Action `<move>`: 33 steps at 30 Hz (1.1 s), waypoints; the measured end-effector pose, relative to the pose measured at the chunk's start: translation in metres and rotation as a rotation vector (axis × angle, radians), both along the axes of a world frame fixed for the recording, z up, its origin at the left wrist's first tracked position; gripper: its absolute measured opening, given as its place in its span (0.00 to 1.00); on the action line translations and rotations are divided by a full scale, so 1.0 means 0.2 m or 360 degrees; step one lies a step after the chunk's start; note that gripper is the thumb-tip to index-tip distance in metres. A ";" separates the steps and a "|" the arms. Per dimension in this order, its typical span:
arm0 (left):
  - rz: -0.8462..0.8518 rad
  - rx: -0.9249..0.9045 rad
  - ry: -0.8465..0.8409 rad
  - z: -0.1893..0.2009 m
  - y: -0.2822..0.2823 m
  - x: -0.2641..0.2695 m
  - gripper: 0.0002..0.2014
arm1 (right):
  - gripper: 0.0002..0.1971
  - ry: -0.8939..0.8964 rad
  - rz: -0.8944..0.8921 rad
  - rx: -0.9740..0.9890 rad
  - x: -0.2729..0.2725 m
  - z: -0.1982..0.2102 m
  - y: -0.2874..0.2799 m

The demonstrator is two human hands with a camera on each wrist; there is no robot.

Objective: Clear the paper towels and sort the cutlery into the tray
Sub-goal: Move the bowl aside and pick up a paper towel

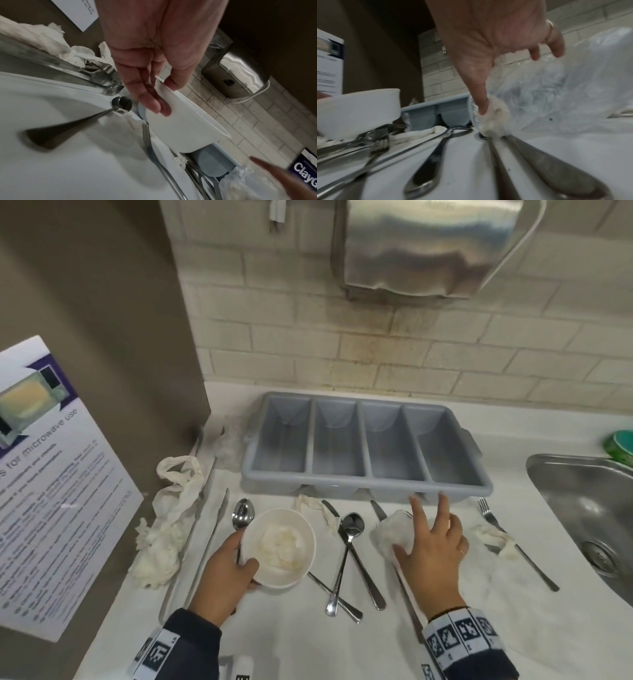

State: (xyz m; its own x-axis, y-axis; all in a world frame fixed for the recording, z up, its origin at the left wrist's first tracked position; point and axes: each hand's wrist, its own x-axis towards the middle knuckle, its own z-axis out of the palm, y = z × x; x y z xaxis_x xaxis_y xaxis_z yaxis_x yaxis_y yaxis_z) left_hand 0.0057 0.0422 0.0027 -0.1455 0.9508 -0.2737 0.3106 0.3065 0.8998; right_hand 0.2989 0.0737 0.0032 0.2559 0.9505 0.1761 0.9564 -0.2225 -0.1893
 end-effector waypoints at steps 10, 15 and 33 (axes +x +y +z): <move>-0.0504 0.0093 0.0049 0.13 0.06 0.26 0.28 | 0.15 0.0780 -0.0204 0.0115 0.33 0.02 -0.03; -0.0862 0.0057 -0.0069 0.15 -0.08 0.57 0.27 | 0.21 0.0938 -0.0584 0.0510 0.60 0.20 -0.64; -0.1844 -0.0583 0.0654 -1.10 -1.16 2.19 0.24 | 0.11 0.1254 -0.1663 0.0129 1.35 -0.80 -2.58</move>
State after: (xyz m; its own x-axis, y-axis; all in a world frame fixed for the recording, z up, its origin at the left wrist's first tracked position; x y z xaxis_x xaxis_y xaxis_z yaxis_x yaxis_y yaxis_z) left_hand 0.4447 -0.1889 -0.2173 0.5768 0.4573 -0.6769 0.7942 -0.1198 0.5958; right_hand 0.5683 -0.4427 -0.1563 0.9206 0.2360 -0.3111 -0.0321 -0.7482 -0.6627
